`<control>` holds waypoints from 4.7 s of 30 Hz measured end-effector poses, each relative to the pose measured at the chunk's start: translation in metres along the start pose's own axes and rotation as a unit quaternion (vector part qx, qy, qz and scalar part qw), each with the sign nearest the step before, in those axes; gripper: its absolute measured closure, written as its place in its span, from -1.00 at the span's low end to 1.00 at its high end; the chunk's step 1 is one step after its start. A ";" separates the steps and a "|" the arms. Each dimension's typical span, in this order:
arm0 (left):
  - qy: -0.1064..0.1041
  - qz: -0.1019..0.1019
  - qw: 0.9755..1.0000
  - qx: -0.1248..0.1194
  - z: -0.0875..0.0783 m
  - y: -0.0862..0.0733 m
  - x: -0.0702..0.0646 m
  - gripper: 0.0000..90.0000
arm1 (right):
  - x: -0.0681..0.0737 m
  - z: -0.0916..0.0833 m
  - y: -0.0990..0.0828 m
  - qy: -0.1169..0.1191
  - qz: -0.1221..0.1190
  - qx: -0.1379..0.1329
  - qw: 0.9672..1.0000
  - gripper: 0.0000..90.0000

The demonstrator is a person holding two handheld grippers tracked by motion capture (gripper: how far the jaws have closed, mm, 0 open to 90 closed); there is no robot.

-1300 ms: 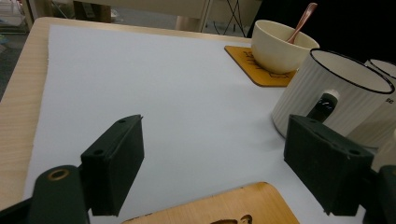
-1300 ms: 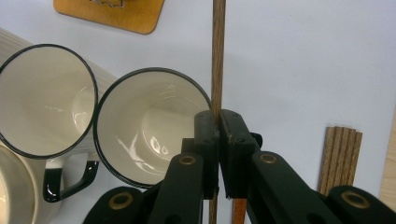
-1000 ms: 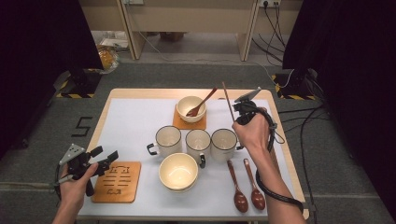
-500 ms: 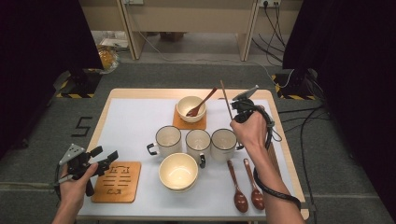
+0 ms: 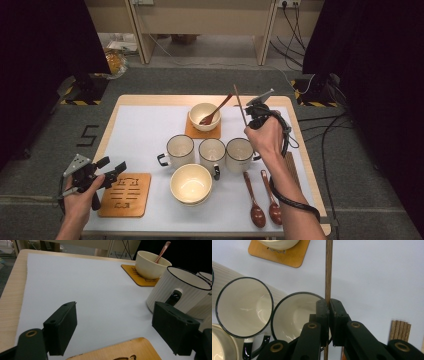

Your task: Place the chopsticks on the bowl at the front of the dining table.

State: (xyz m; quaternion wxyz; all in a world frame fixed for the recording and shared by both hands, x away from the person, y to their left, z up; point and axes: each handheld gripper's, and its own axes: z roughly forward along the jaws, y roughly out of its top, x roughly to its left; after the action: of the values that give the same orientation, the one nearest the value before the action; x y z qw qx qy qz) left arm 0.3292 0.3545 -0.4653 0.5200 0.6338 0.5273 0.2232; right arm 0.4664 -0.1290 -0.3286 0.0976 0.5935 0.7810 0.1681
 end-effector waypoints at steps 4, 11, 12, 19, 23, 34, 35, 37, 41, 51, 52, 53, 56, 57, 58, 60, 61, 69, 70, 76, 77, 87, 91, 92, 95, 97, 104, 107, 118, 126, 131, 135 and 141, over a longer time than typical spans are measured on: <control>-0.001 0.000 1.000 0.000 0.000 0.000 0.000 -0.57 | 0.001 0.001 0.001 0.001 0.002 0.001 1.000 0.91; -0.001 0.000 1.000 0.001 0.001 0.000 -0.001 -0.57 | 0.002 0.002 0.003 0.001 0.001 -0.003 1.000 0.91; -0.001 0.001 1.000 0.001 0.001 0.000 -0.001 -0.57 | 0.002 0.002 0.003 0.001 0.001 -0.003 1.000 0.91; 0.000 0.000 1.000 0.001 0.000 0.000 0.000 -0.57 | 0.003 0.002 0.005 0.001 0.001 -0.004 1.000 0.91; -0.001 -0.001 1.000 0.000 0.000 0.000 0.000 -0.57 | 0.003 0.004 0.007 0.001 0.000 -0.003 1.000 0.91; -0.001 0.000 1.000 0.000 0.000 0.000 0.000 -0.57 | 0.004 0.007 0.010 0.002 -0.002 -0.003 1.000 0.91; 0.000 0.000 1.000 0.000 0.000 0.000 0.000 -0.57 | 0.005 0.007 0.010 0.002 -0.001 -0.002 1.000 0.91; 0.000 -0.001 1.000 0.000 0.000 0.000 0.000 -0.57 | 0.005 0.007 0.011 0.002 0.000 -0.002 1.000 0.91; -0.001 -0.001 1.000 0.000 0.000 0.000 0.000 -0.57 | 0.006 0.008 0.013 0.002 -0.001 -0.003 1.000 0.91; -0.001 -0.001 1.000 0.001 0.000 0.000 0.000 -0.57 | 0.008 0.006 0.016 0.001 -0.002 -0.002 1.000 0.91; -0.001 0.000 1.000 0.001 0.001 0.000 0.000 -0.57 | 0.008 0.006 0.017 0.001 -0.003 -0.002 1.000 0.91; -0.001 -0.001 1.000 0.001 0.001 -0.001 0.000 -0.57 | 0.008 0.007 0.018 0.001 -0.004 -0.003 1.000 0.91; -0.001 -0.001 1.000 0.002 0.001 -0.001 0.000 -0.57 | 0.009 0.008 0.018 0.001 -0.004 0.000 1.000 0.91; -0.001 -0.001 1.000 0.001 0.001 -0.001 0.000 -0.57 | 0.009 0.008 0.019 0.001 -0.004 -0.001 1.000 0.91; -0.001 -0.001 1.000 0.001 0.001 -0.001 0.000 -0.57 | 0.010 0.008 0.019 0.001 -0.005 -0.001 1.000 0.91; -0.001 -0.001 1.000 0.002 0.001 -0.001 0.000 -0.57 | 0.010 0.009 0.019 0.001 -0.006 -0.001 1.000 0.91; -0.001 -0.001 1.000 0.002 0.001 -0.001 0.000 -0.57 | 0.010 0.009 0.019 0.001 -0.005 0.000 1.000 0.91; -0.001 -0.001 1.000 0.001 0.001 0.000 0.000 -0.57 | 0.012 0.010 0.022 0.001 -0.007 0.000 1.000 0.91; -0.001 -0.001 1.000 0.001 0.001 0.000 0.000 -0.57 | 0.012 0.010 0.022 0.001 -0.008 -0.001 1.000 0.91; -0.001 -0.001 1.000 0.001 0.001 0.000 0.000 -0.57 | 0.014 0.011 0.025 0.002 -0.010 -0.001 1.000 0.91; -0.001 -0.001 1.000 0.001 0.001 0.000 0.000 -0.57 | 0.014 0.010 0.025 0.001 -0.009 -0.002 1.000 0.91; 0.000 -0.002 1.000 0.000 0.000 0.000 0.000 -0.57 | 0.017 0.011 0.030 0.002 -0.010 -0.004 1.000 0.91; -0.001 -0.001 1.000 0.000 0.000 0.000 0.000 -0.57 | 0.017 0.012 0.031 0.001 -0.010 -0.002 1.000 0.91; -0.001 -0.002 1.000 0.000 0.000 0.000 0.000 -0.57 | 0.017 0.012 0.032 0.001 -0.010 -0.002 1.000 0.91; -0.001 -0.001 1.000 0.001 0.000 0.000 0.000 -0.57 | 0.017 0.012 0.033 0.002 -0.011 -0.003 1.000 0.91; -0.001 -0.001 1.000 0.001 0.000 0.000 0.000 -0.57 | 0.018 0.012 0.034 0.002 -0.012 -0.004 1.000 0.91; 0.000 -0.001 1.000 0.000 0.000 0.000 0.001 -0.56 | 0.018 0.014 0.037 0.002 -0.011 -0.003 1.000 0.91; -0.001 -0.001 1.000 0.000 0.000 0.000 0.000 -0.56 | 0.019 0.015 0.038 0.002 -0.011 -0.002 1.000 0.91; -0.001 -0.001 1.000 0.001 0.000 0.000 0.000 -0.57 | 0.020 0.016 0.041 0.002 -0.013 -0.004 1.000 0.91; 0.000 -0.001 1.000 0.000 0.000 0.000 0.001 -0.57 | 0.022 0.018 0.044 0.005 -0.013 -0.002 1.000 0.91; 0.000 0.000 1.000 0.000 0.000 0.000 0.000 -0.57 | 0.022 0.020 0.046 0.005 -0.013 0.000 1.000 0.91; -0.001 0.000 1.000 0.000 0.000 0.000 0.000 -0.57 | 0.023 0.022 0.047 0.005 -0.015 0.000 1.000 0.91; 0.000 0.000 1.000 -0.001 0.000 0.000 0.001 -0.57 | 0.023 0.025 0.048 0.006 -0.012 0.001 1.000 0.91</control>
State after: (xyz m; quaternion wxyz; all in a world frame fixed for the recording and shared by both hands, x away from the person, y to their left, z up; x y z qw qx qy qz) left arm 0.3291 0.3552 -0.4652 0.5205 0.6335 0.5272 0.2231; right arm 0.5121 -0.0916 -0.3321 0.0945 0.5835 0.7886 0.1693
